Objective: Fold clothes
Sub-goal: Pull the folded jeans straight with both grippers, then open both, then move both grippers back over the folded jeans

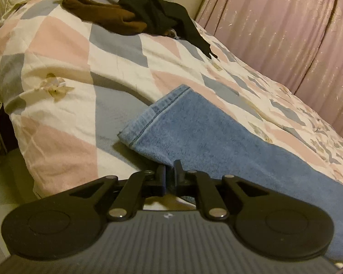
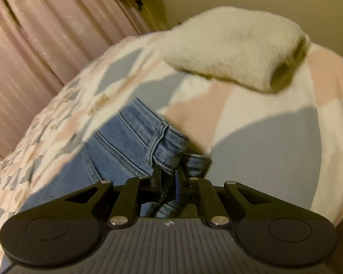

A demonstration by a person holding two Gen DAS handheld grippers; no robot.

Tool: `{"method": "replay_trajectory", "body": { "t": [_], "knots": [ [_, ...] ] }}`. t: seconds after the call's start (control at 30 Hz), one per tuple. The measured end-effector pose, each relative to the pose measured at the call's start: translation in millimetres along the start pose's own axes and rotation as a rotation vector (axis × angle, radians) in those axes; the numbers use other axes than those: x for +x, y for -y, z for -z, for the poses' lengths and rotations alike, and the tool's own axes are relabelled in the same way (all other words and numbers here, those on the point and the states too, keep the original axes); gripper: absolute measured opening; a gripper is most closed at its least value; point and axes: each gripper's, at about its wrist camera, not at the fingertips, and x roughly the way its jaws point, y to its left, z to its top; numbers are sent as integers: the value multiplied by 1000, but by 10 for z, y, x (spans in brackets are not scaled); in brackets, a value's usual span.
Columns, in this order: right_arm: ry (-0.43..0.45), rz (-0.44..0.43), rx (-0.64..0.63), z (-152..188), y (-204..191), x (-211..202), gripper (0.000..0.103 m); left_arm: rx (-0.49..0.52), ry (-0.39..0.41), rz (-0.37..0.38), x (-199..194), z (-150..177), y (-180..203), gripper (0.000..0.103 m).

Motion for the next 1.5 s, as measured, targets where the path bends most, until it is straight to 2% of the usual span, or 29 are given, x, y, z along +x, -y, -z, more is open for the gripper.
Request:
{"method": "replay_trajectory", "body": {
  "t": [0.07, 0.17, 0.23, 0.27, 0.3, 0.33, 0.37, 0.4, 0.43, 0.5, 0.53, 0.6, 0.7, 0.77, 0.83, 0.93, 1.0, 1.1, 1.2, 1.33, 1.4, 1.5],
  "knots": [
    [14, -3, -15, 33, 10, -41, 8, -6, 13, 8, -78, -34, -33, 11],
    [11, -10, -4, -3, 19, -59, 8, -29, 16, -2, -141, -93, -138, 25],
    [5, -15, 19, -47, 31, -77, 15, -61, 28, -18, -161, -162, -228, 25],
    [17, 9, 22, -73, 13, -114, 31, -67, 46, -63, -184, -220, -262, 25],
    [54, 79, -1, -84, -26, -189, 57, -77, 62, -99, -210, -267, -300, 28],
    [102, 166, -38, -85, -69, -277, 66, -102, 75, -149, -246, -309, -344, 33],
    [157, 249, -86, -83, -114, -365, 63, -128, 87, -199, -281, -351, -389, 29],
    [210, 293, -123, -78, -141, -452, 56, -153, 99, -249, -317, -393, -433, 23],
    [255, 278, -137, -73, -146, -552, 49, -145, 118, -288, -362, -413, -433, 23],
    [280, 143, -133, -54, -162, -713, 37, -121, 182, -289, -522, -430, -348, 21],
    [270, 72, -151, -21, -204, -752, 36, -104, 196, -256, -586, -433, -275, 20],
    [224, -54, -228, 97, -345, -763, 36, -4, 185, -131, -668, -385, 23, 21],
    [139, -137, -380, 389, -587, -612, 36, 246, 139, 15, -706, -138, 617, 23],
    [83, -132, -454, 561, -700, -451, 36, 354, 114, 73, -657, 58, 905, 26],
    [64, -118, -359, 530, -582, -394, 36, 385, 56, 84, -568, 195, 1100, 26],
    [43, -126, -129, 342, -250, -369, 37, 386, 36, 141, -596, 258, 1200, 26],
    [24, -140, 6, 163, -9, -345, 38, 422, 39, 157, -611, 294, 1259, 26],
    [-15, -166, 130, -31, 188, -210, 40, 426, 18, 143, -509, 344, 1278, 26],
    [-42, -162, 168, -133, 213, -22, 42, 376, -10, 130, -423, 364, 1231, 26],
    [-76, -139, 133, -173, 90, 111, 40, 369, -27, 115, -359, 385, 1174, 27],
    [-65, -93, 82, -190, 14, 67, 11, 384, -25, 109, -342, 383, 1173, 27],
    [-27, -124, 117, -237, -7, -141, 9, 396, -28, 104, -310, 341, 1166, 27]
  ]
}}
